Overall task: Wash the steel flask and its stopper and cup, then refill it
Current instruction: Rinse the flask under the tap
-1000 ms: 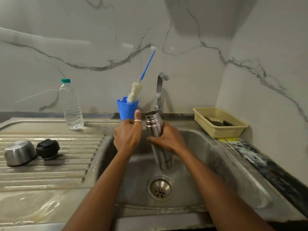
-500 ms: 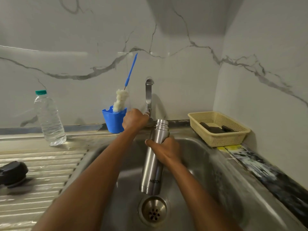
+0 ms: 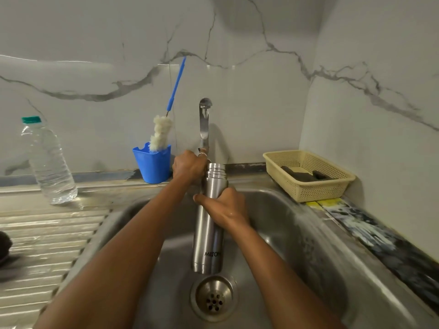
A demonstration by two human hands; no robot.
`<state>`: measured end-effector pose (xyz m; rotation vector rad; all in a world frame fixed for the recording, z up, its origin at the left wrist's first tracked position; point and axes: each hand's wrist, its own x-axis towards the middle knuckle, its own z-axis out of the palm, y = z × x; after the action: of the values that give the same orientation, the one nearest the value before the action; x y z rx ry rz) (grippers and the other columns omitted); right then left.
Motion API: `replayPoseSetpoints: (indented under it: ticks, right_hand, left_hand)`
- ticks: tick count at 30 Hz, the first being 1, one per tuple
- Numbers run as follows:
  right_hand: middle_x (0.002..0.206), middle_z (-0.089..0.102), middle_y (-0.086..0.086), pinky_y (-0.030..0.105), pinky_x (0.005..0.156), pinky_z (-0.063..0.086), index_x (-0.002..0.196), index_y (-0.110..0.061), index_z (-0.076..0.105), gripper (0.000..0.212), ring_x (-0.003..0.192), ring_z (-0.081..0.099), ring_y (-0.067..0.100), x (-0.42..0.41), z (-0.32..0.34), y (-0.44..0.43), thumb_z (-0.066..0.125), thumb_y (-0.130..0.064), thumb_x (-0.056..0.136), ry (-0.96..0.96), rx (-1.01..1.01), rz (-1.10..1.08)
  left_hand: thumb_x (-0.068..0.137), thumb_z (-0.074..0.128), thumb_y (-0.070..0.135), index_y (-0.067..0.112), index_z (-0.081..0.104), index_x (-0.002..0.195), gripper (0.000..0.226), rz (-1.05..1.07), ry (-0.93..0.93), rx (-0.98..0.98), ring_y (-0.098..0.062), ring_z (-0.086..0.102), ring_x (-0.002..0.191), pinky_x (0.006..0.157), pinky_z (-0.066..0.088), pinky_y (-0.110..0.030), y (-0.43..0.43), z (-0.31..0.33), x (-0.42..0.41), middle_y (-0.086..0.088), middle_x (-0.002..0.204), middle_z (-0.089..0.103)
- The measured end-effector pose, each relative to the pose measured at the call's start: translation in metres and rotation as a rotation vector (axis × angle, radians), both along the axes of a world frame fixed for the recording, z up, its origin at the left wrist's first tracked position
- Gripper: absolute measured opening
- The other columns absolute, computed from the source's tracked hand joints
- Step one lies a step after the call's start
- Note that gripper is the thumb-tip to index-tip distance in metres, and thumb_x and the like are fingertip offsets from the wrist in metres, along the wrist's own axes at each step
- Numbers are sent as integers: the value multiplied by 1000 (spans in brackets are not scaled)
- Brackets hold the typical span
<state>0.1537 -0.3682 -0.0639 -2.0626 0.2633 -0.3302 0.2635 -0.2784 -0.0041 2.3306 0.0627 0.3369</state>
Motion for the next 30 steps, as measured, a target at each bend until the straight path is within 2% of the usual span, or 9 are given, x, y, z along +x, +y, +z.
replayPoseSetpoints:
  ticks: [5,10,12,15,18,20,22,25,30]
  right_hand:
    - [95,74,0,35,77,61,103,-20,74,58,85,72,20,0,0,3,76,-63,64,-5,13,53]
    - [92,75,-6,38,75,63,100,-36,65,54,80,74,15,0,7,13,79,-58,53,-3,157,151]
    - [94,76,-4,43,75,64,109,-39,62,65,80,75,18,5,5,17,82,-59,51,-1,211,174]
    - [97,77,4,48,76,63,111,-34,60,70,81,77,25,-1,9,15,86,-64,53,26,309,201]
    - [99,75,7,45,77,63,113,-23,50,74,82,76,25,-18,19,13,81,-64,60,89,382,186]
    - [97,73,7,36,72,61,115,-19,52,76,82,75,23,-19,21,17,74,-74,67,116,410,153]
    - [96,71,5,33,73,57,117,-16,57,71,85,72,21,-19,22,23,62,-77,80,87,443,118]
    - [106,71,9,45,88,59,117,-18,65,64,95,70,24,-13,24,28,46,-69,83,39,416,152]
    - [115,67,8,50,96,55,131,-16,53,65,103,66,26,-12,22,30,42,-62,85,24,345,214]
  left_hand:
    - [106,38,42,6,62,128,49,-33,135,-78,-26,57,99,84,46,-37,5,-3,1,-16,127,63]
    - [106,32,58,10,71,95,64,-111,269,-747,-22,70,80,86,57,-37,13,-11,-39,-10,82,74]
    - [106,31,60,12,73,89,66,-157,327,-884,-24,71,86,91,56,-40,17,-20,-69,-12,84,77]
    - [101,29,69,11,74,104,74,-201,444,-921,-28,72,96,86,57,-42,23,-31,-112,-16,98,77]
    - [106,28,60,7,66,104,65,-253,453,-903,-22,67,81,70,54,-33,19,-33,-136,-12,87,71]
    - [109,27,52,9,61,120,56,-292,406,-854,-17,63,82,78,54,-33,11,-32,-141,-8,101,69]
    - [104,29,61,8,60,132,67,-245,345,-835,-19,67,94,91,57,-43,11,-35,-141,-11,119,70]
    - [82,26,87,14,62,126,92,-68,306,-795,-29,71,96,93,58,-48,9,-51,-133,-15,109,72]
    - [97,23,75,14,63,121,77,-6,241,-783,-30,70,95,94,57,-50,11,-49,-128,-15,106,71]
